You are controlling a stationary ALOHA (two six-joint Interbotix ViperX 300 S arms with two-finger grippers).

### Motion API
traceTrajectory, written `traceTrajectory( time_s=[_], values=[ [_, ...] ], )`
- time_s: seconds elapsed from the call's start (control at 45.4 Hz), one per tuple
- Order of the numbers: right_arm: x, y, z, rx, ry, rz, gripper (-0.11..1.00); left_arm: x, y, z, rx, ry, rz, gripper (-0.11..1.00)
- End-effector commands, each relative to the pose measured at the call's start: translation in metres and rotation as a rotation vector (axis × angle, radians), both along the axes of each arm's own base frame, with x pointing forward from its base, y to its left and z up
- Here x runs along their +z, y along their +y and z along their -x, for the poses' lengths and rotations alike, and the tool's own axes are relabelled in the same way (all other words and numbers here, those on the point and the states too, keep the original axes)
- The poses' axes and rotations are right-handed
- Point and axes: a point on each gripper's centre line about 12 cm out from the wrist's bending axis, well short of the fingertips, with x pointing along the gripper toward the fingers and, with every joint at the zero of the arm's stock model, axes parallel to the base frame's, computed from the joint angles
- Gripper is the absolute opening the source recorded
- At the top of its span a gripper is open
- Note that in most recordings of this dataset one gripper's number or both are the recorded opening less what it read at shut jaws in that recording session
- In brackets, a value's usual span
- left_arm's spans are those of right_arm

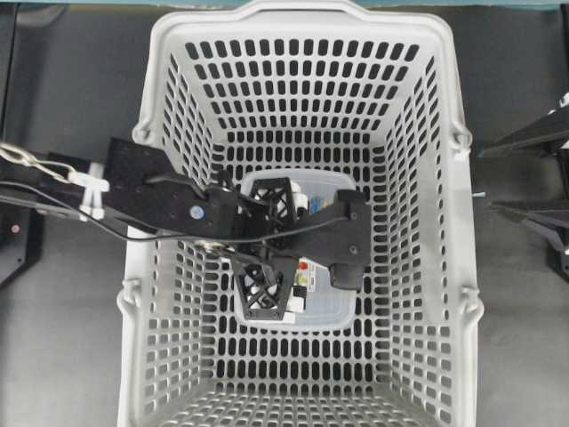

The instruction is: Pick up the chinese spoon from the shopping basket with the left arm.

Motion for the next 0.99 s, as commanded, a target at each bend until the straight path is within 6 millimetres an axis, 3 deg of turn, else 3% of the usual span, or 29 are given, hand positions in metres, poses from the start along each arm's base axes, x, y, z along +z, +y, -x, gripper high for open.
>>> traceTrajectory(
  time_s=[0.0,0.176,0.374,0.484,0.594,0.704,0.858,0.968],
  values=[
    [0.007,0.000,-0.002,0.001,-0.017,-0.002,0.69,-0.003,0.000,-0.002,-0.005,0.004,-0.005,0.84],
    [0.006,0.000,-0.002,0.001,-0.014,-0.002,0.69,-0.021,0.001,-0.003,-0.005,0.044,-0.011,0.84],
    [0.006,0.000,-0.002,0.001,-0.015,-0.005,0.69,-0.023,0.005,0.000,0.006,0.053,-0.011,0.82],
    [0.006,0.000,-0.002,0.001,-0.014,-0.005,0.69,-0.022,0.005,0.000,0.007,0.053,-0.011,0.72],
    [0.006,0.000,-0.002,0.001,-0.014,-0.005,0.69,-0.020,0.005,-0.001,0.007,0.044,-0.009,0.47],
    [0.006,0.000,-0.002,0.001,-0.015,-0.005,0.69,-0.009,0.005,-0.003,0.007,0.016,-0.007,0.16],
    [0.006,0.000,-0.001,0.001,-0.017,-0.007,0.69,0.024,0.007,-0.005,0.021,-0.039,0.003,0.15],
    [0.007,0.000,-0.001,0.001,-0.018,-0.007,0.69,0.062,0.006,-0.003,0.030,-0.057,0.010,0.15]
  ],
)
